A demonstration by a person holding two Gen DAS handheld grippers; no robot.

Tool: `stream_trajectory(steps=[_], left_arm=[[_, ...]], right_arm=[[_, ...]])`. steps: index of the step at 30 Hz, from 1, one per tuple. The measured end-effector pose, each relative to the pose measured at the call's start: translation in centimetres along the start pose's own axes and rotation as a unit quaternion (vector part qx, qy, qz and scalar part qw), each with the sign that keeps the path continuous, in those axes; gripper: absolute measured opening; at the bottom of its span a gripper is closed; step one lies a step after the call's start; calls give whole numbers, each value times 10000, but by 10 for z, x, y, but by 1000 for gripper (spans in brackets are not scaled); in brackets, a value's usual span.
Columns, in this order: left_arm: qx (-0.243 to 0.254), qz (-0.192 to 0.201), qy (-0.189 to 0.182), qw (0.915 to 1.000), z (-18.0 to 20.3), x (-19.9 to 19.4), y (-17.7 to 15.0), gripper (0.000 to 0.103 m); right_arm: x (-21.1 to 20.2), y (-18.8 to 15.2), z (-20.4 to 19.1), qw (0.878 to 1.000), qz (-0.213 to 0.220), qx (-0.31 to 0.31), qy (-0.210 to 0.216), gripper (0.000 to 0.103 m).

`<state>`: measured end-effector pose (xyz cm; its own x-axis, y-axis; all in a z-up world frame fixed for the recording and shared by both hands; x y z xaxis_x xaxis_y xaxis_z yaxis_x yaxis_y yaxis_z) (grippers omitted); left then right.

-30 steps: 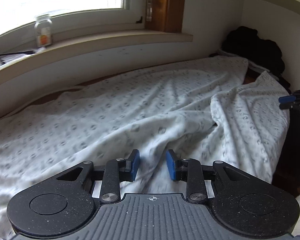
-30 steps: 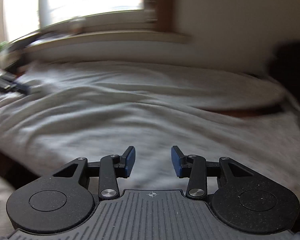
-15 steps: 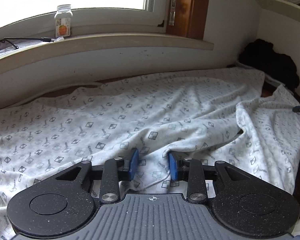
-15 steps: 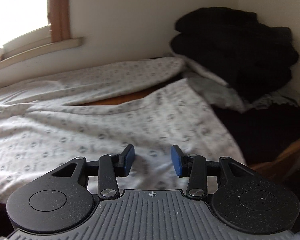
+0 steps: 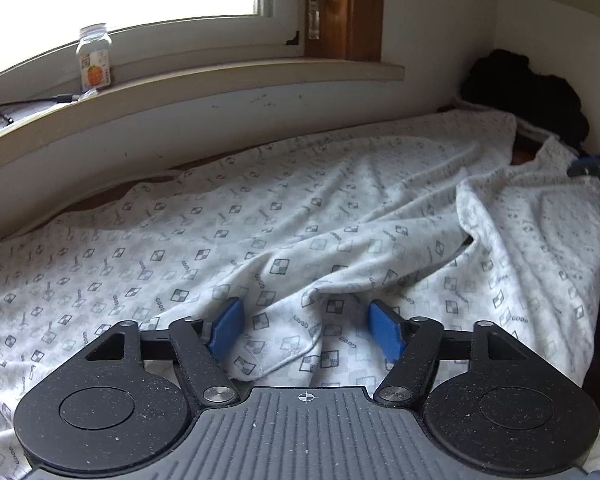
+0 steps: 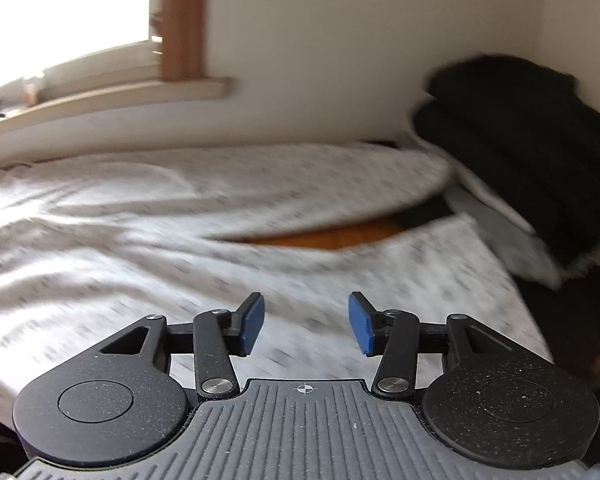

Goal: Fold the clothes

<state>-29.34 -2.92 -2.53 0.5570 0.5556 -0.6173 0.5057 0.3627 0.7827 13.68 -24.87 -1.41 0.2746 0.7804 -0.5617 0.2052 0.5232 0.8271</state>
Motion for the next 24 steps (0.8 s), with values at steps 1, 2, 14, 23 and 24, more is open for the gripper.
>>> stream_trajectory(steps=[1,2,14,23,24], left_arm=[[21,-2,-1,10000,0,0,0,76],[39,-3,-1,10000,1,0,-1,76],[-24,-2,-26,10000,-1,0,-1,78],[-428,308,55,9986,-16,-22,-3,78],[-534,369,92,9978,-22,-26,-1,78]], right_arm=[[3,5,-10,9999,26,-69,85,48],[7,9,-21,9997,50,-141,180,49],[54,33,-169,9843,-13,-823,1559,51],[62,47,-220,9741,13,-1275,1866,58],[64,48,-219,9745,24,-1293,1831,58]])
Point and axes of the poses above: each gripper's, at about its wrist camera, not at the fingertips, and x roughly the way its jaws point, z to its right, y to its top, the point moved 7 cm from there along x, roughly the way its jaws point, and after that the axes turned 6 degrees about y, right-handed, at the moved point
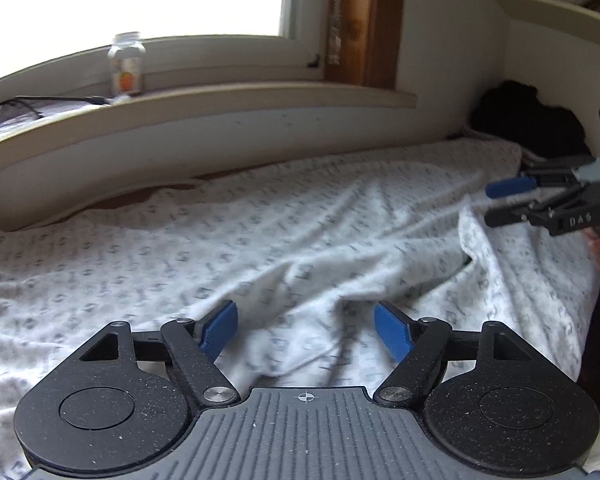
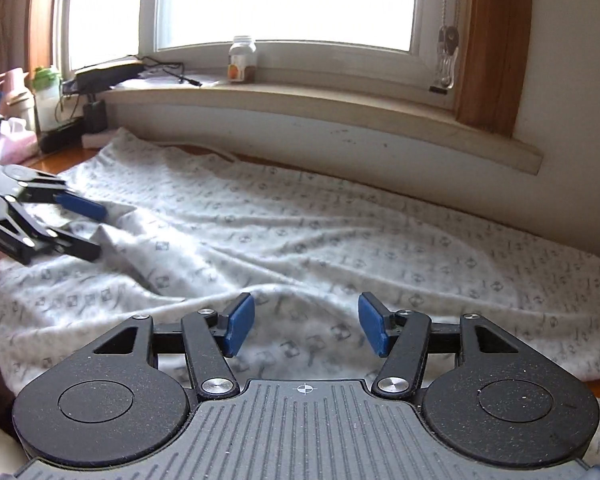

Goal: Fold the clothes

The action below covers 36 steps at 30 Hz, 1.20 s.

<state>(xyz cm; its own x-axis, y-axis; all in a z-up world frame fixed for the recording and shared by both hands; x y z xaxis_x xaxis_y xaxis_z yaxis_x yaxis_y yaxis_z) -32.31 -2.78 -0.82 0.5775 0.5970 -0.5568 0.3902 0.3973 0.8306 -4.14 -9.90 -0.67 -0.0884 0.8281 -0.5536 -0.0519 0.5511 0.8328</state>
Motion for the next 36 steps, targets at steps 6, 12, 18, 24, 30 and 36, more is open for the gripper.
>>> stream_trajectory(steps=[6,12,18,24,30,36], left_arm=[[-597,348,358,9970,-38,-4,28,83],[-752,353,453,9955,-50,25,40,85],[-1089,-34,292,9936,-58,49,26,85],[-1231,-94,240,9921,-63,50,23,85],[-1212,-122,272,9922,-62,49,24,85],[-1228,-122,263,9920,-63,50,23,85]], right_arm=[[-7,2,62,9987,4,185,-477,58],[-37,0,197,9832,30,594,-1724,58],[-42,15,333,9538,-129,965,-2844,57],[4,18,414,9498,-447,1667,-2610,57],[44,6,435,9525,-1146,1349,-2480,58],[34,6,435,9613,-988,1251,-2246,9]])
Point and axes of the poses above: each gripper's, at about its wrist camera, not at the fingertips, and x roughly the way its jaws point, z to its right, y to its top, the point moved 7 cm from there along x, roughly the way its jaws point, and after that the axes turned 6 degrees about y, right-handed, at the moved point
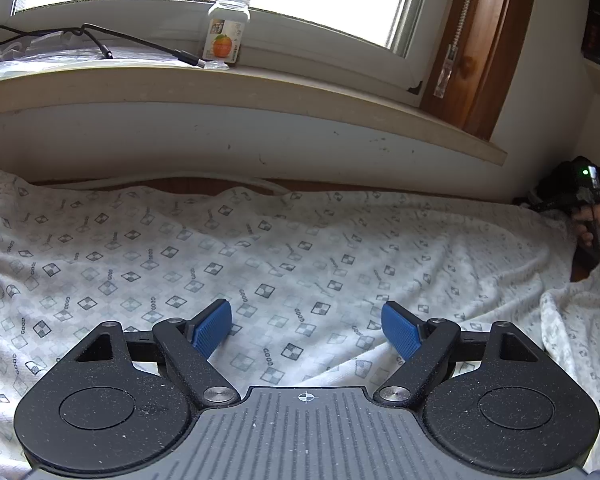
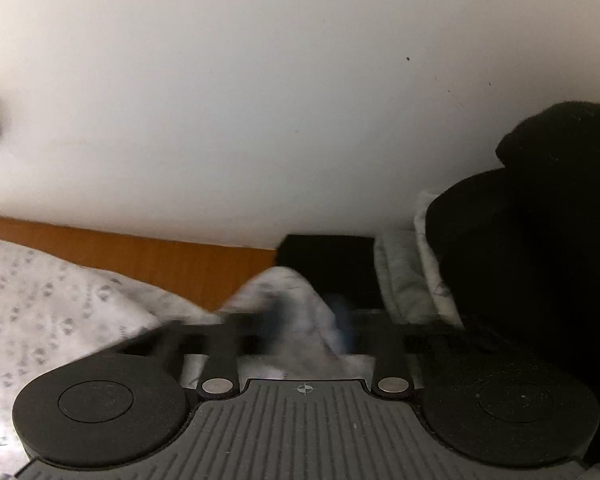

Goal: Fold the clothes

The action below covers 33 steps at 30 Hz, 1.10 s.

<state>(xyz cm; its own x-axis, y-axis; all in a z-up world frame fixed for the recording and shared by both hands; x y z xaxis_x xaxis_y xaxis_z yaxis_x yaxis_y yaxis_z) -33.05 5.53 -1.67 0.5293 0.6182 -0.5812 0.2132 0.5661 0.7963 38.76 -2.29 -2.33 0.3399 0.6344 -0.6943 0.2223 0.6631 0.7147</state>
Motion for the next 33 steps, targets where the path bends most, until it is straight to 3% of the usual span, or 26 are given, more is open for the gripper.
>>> stream_trajectory(steps=[2,4,6,8,9,10,11,16,21,25,28,30,32,33], left_arm=[[2,0,1,10000,0,0,0,85],[5,-1,3,10000,-1,0,0,85],[8,-4,5,10000,0,0,0,85],[27,-9,13,10000,0,0,0,85],[34,-11,16,10000,0,1,0,85],[40,-12,19,10000,0,1,0,85],[45,-13,21,10000,0,1,0,85],[62,-18,20,10000,0,1,0,86],[77,-21,17,10000,1,1,0,86],[86,-25,6,10000,1,1,-1,87],[93,-28,8,10000,2,1,-1,88],[100,-30,11,9999,2,1,-1,88],[98,-29,12,9999,3,1,-1,88],[97,-29,12,9999,3,1,-1,88]], right_arm=[[-21,7,10,9983,499,111,-281,5],[-47,13,37,9868,1055,758,-968,3],[-51,11,44,9852,952,996,-1020,5],[-55,12,37,9858,917,847,-1122,11],[-58,13,32,9859,915,746,-1189,23],[-62,13,28,9863,966,692,-1142,47],[-68,14,24,9869,1043,660,-1041,54],[-84,11,8,9896,1143,378,-788,57],[-70,-8,18,9926,842,506,-714,57],[-47,-18,21,9945,555,758,-470,40],[-23,-22,16,9931,168,918,-710,41],[-14,-20,17,9923,202,1037,-640,40],[-12,-16,17,9916,351,1089,-600,9],[-17,-13,19,9894,620,1135,-653,6]])
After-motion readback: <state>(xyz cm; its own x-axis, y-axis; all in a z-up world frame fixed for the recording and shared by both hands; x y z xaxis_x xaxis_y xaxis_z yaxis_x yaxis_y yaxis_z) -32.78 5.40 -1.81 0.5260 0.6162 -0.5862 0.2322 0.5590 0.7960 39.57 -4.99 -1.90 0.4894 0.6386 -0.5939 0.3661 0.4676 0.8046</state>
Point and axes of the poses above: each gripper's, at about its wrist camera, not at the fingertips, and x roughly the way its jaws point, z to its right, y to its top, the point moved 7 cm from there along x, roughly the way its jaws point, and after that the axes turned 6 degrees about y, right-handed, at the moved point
